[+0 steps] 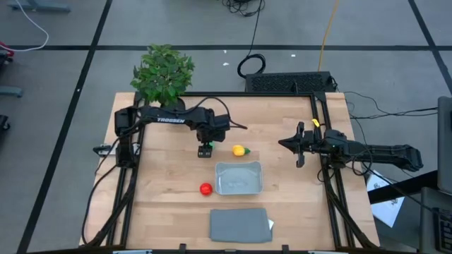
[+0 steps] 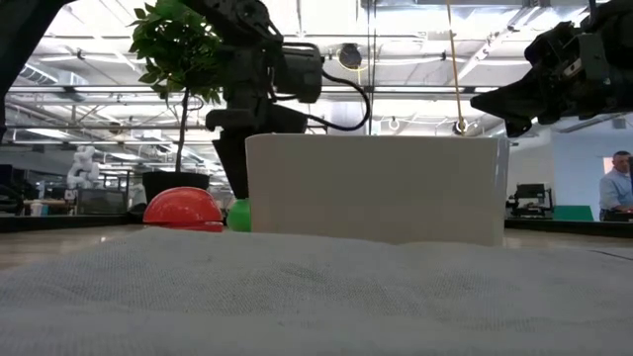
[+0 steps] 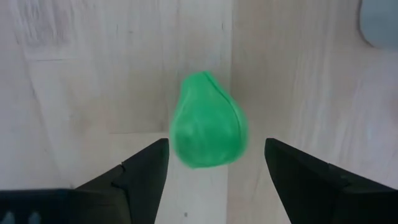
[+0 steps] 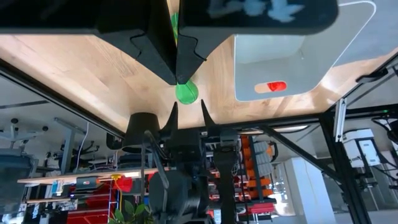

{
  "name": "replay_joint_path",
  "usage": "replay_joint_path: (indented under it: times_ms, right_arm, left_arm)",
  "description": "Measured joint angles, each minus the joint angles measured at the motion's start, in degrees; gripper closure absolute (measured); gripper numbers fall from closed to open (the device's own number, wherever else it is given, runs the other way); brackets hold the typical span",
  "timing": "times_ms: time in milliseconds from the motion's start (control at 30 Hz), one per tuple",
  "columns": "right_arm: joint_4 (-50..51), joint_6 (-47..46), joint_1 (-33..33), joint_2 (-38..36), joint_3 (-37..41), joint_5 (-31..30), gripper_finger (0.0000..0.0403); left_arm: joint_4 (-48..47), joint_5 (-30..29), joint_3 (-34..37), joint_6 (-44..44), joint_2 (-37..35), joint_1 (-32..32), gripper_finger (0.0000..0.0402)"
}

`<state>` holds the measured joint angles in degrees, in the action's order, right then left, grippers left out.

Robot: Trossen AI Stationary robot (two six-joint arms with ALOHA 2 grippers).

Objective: Pick and placing Produce into tupperware
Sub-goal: Put the green pear into the gray bin

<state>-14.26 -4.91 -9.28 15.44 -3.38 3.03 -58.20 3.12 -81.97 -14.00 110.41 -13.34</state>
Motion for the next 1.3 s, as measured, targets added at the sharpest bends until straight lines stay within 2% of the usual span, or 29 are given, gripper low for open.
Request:
replay_joint_path:
  times_ms: [733,1067,1167,1300]
  right_arm:
    - [0.0,0.0,0.0,0.0,0.0,0.0,0.0403]
    - [0.0,0.0,0.0,0.0,0.0,0.0,0.0403]
    - [0.0,0.0,0.0,0.0,0.0,0.0,0.0403]
    - [0.0,0.0,0.0,0.0,0.0,0.0,0.0403]
  left_arm:
    - [11.4,1.0,8.0,-0.7,0.0,0.0,0.0130]
    - [11.7,0.7,9.0,-0.7,0.0,0.0,0.0131]
    - [11.7,0.3,9.0,-0.7,0.0,0.0,0.0141]
    - [11.6,0.0,9.0,-0.8,0.0,0.0,0.0175]
